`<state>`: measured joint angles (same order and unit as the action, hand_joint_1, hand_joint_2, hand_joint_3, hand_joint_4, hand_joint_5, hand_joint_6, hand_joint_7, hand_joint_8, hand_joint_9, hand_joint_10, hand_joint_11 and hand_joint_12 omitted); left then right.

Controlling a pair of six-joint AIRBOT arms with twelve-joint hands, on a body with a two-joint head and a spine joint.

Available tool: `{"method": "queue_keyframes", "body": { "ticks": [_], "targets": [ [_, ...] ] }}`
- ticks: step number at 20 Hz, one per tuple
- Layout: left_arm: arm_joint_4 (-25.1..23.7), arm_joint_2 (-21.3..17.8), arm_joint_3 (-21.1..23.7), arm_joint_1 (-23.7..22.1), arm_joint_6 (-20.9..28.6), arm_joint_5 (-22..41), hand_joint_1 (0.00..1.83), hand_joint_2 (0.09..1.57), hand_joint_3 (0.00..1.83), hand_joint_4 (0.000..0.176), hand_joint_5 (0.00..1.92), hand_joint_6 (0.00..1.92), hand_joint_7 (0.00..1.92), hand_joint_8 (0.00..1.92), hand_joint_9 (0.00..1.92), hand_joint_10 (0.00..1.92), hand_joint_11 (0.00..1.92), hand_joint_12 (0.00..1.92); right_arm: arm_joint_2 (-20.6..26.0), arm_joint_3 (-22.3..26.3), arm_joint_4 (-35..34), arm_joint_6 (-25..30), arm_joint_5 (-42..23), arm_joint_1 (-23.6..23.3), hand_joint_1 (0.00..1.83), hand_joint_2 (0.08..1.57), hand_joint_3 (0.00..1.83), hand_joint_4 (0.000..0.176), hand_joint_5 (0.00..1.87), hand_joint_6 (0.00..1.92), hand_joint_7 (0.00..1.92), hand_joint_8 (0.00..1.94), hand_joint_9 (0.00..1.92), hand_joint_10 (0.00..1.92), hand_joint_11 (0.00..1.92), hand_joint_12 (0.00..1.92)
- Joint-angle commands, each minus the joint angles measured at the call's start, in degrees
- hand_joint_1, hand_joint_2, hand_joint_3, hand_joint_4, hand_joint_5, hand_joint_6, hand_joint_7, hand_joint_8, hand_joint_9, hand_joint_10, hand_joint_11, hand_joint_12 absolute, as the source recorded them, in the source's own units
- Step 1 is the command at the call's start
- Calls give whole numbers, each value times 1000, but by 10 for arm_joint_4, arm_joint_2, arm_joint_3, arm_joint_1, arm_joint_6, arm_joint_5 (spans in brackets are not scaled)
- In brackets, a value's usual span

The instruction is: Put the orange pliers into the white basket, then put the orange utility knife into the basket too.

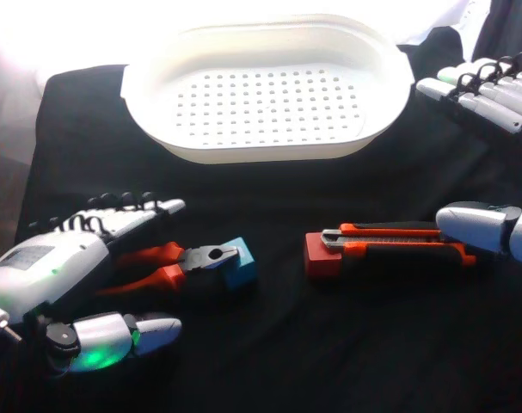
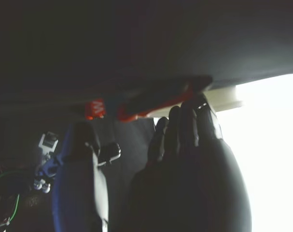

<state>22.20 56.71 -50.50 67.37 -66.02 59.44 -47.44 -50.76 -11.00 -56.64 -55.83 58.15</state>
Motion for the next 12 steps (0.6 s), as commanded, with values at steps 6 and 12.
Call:
{"method": "queue_keyframes", "body": {
  "ticks": [6,12],
  "targets": [
    [-11,22,-14,-23,10,2,979,1445,4,22,466,1808,393,1818,155,1791,59,1918,-1,-1,2,0,-67,-2,242,1247,6,53,0,0,0,0,0,0,0,0],
    [-16,17,-10,-28,9,30,959,1468,0,24,440,1851,370,1870,157,1921,165,1921,-1,-1,1,0,-66,-1,293,1249,2,56,0,0,0,0,0,0,0,0]
  ]
}}
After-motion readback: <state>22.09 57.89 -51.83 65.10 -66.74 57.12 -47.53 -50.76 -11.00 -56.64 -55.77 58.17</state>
